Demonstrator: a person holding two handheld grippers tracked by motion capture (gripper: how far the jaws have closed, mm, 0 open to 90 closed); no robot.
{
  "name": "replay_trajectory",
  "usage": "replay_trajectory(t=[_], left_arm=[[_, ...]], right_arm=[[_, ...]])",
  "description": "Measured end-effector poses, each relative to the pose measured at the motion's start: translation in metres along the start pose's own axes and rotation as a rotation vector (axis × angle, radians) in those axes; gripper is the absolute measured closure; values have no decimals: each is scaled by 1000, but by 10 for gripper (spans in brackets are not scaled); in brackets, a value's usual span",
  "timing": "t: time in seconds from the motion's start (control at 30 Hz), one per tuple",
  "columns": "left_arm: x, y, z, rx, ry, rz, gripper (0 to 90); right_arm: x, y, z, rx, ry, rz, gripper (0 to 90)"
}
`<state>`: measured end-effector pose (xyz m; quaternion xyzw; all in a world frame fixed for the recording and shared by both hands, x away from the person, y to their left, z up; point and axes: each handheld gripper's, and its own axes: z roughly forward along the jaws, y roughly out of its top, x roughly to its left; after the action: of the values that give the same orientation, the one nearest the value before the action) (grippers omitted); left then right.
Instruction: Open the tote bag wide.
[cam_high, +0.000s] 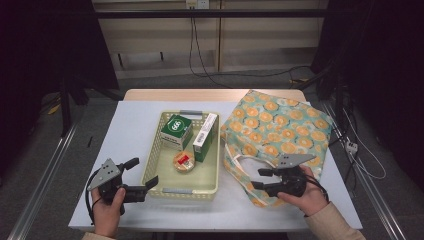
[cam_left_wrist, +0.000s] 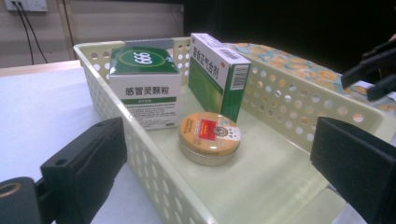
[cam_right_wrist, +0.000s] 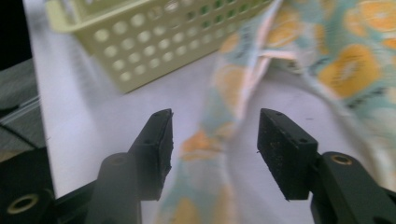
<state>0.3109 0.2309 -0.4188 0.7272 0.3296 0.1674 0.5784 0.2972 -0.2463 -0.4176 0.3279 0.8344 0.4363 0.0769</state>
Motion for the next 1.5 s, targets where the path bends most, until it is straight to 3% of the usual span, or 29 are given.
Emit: replay_trajectory(t=[0.1, 0.17, 0.27, 0.33, 0.53, 0.67, 0.9, 1.0, 1.1, 1.37, 1.5], left_arm=[[0, 0, 1, 5, -3, 5, 37], [0, 0, 0, 4, -1, 3, 37], [1, -1, -1, 1, 2, -2, 37], [2, -2, -2, -4, 3, -3, 37], [1, -1, -2, -2, 5, 0, 37], [1, -1, -1, 2, 3, 1, 37], [2, -1, -2, -4, 7, -7, 37], [2, -1, -3, -4, 9, -8, 37], [2, -1, -2, -3, 6, -8, 37], [3, -2, -3, -3, 9, -7, 37], [2, -1, -3, -3, 7, -8, 37]], right_arm=[[10, -3, 13, 45, 1, -42, 473], [11, -5, 20, 80, -21, -64, 629], [11, -5, 23, 90, 0, -52, 844], [12, -3, 22, 75, 5, -58, 887], [27, 2, 23, 78, 91, -80, 896], [33, 6, 23, 62, 114, -92, 893], [7, 16, 8, 10, 80, -37, 883], [-6, 21, 1, -11, 38, -46, 868], [-17, 24, -2, -30, 42, -20, 864], [-21, 28, -6, -54, 23, 8, 842], [-21, 33, -9, -49, 16, -7, 858]])
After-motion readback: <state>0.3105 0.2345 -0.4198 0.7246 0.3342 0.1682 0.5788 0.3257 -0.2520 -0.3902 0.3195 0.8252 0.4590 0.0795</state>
